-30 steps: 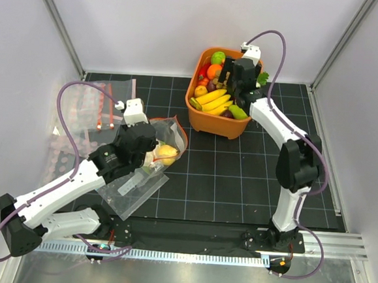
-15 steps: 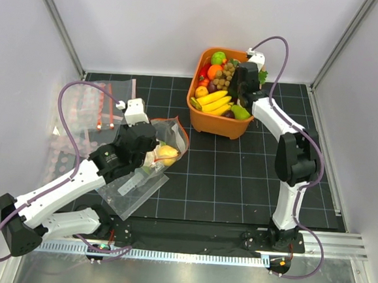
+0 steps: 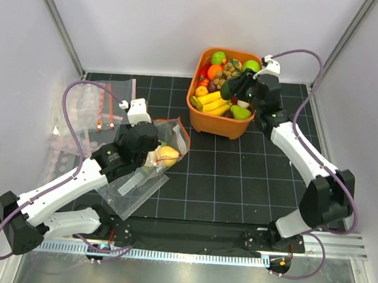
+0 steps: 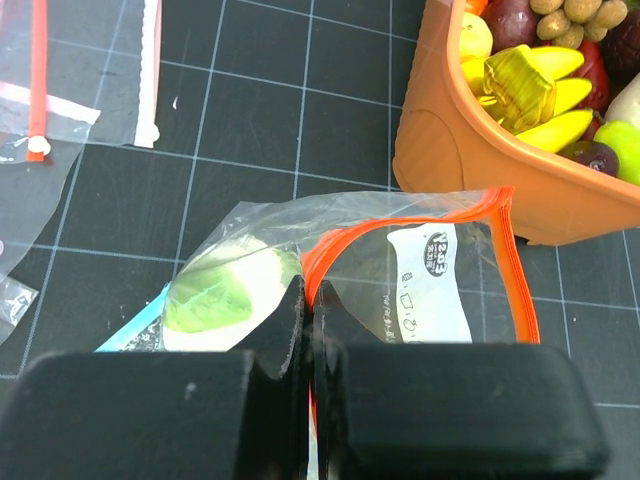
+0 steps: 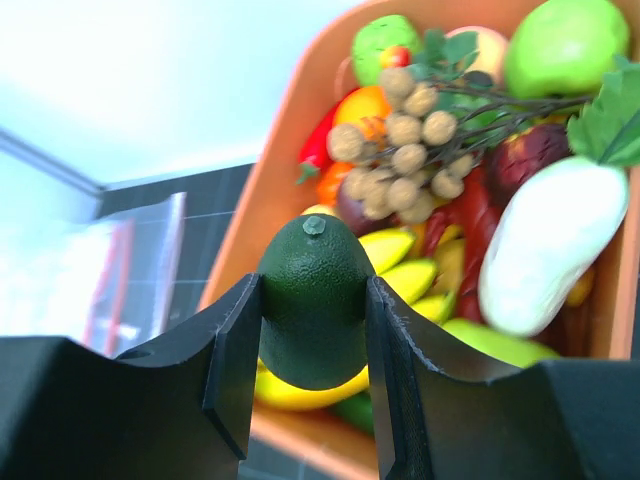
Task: Place the food in the zip-top bag and seal the zipper
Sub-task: Pick up the fake fruit from the bin, then place the fake fruit in the zipper food storage bag.
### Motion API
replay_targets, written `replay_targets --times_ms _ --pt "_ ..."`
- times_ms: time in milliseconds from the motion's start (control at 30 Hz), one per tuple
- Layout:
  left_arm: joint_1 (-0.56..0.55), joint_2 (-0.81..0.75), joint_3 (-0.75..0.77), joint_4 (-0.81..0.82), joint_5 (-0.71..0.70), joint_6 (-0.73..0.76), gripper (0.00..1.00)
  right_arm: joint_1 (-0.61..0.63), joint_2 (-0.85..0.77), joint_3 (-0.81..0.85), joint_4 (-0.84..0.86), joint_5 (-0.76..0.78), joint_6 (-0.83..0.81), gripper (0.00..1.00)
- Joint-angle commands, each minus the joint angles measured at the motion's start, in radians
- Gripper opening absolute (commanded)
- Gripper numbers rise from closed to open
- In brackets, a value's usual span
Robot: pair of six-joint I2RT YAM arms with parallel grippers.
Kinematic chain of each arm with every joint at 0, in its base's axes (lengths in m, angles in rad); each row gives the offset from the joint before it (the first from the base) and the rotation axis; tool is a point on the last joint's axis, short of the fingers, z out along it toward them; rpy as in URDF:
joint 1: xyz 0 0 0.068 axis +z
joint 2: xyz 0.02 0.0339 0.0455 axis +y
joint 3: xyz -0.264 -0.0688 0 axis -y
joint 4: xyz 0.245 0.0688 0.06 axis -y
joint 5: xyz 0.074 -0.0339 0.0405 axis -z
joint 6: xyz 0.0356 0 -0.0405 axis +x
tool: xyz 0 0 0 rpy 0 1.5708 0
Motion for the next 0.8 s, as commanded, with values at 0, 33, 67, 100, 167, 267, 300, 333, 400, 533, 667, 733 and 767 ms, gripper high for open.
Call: replay_targets --times_ms 0,33,67,100,167,267,300,333,400,533,667,733,767 --pt "0.003 0.011 0.018 0.043 0.005 -0.002 0.0 0.005 -0.129 -0.087 0.107 -0.096 0.082 0.15" --pt "0.001 0.018 0.023 0.04 0.005 -0.002 0.0 0.005 -0.147 -0.114 0.107 -0.102 0.087 0.15" --pt "0.003 0.021 0.024 0.04 0.005 0.0 0.0 0.005 -0.166 -0.128 0.108 -0.104 0.088 0.15" --pt "0.001 0.023 0.024 0.039 0.007 0.0 0.0 0.005 -0.192 -0.144 0.111 -0.105 0.101 0.16" --pt "0.003 0.031 0.026 0.039 0.008 0.001 0.0 0.005 -0.213 -0.185 0.128 -0.151 0.111 0.15" --pt "0.001 0.046 0.029 0.04 0.002 0.006 0.0 0.005 -0.232 -0.224 0.151 -0.223 0.13 0.15" --pt "0.003 0.051 0.032 0.039 0.001 0.006 0.0 0.005 -0.232 -0.233 0.186 -0.249 0.134 0.15" --pt "0.001 0.052 0.031 0.04 -0.001 0.009 0.0 0.011 -0.232 -0.254 0.208 -0.312 0.139 0.15" --pt "0.003 0.067 0.038 0.039 0.002 0.011 0.0 0.023 -0.224 -0.27 0.276 -0.372 0.141 0.11" --pt "0.001 0.084 0.05 0.039 0.036 0.011 0.0 0.123 -0.218 -0.259 0.303 -0.443 0.04 0.11" --pt "0.003 0.078 0.055 0.031 0.03 0.014 0.0 0.192 -0.236 -0.277 0.376 -0.533 -0.022 0.11" --pt "0.001 0.071 0.049 0.03 0.022 0.011 0.0 0.212 -0.249 -0.293 0.424 -0.57 -0.045 0.11" --pt "0.001 0.068 0.049 0.031 0.022 0.009 0.0 0.227 -0.253 -0.294 0.433 -0.581 -0.054 0.11"
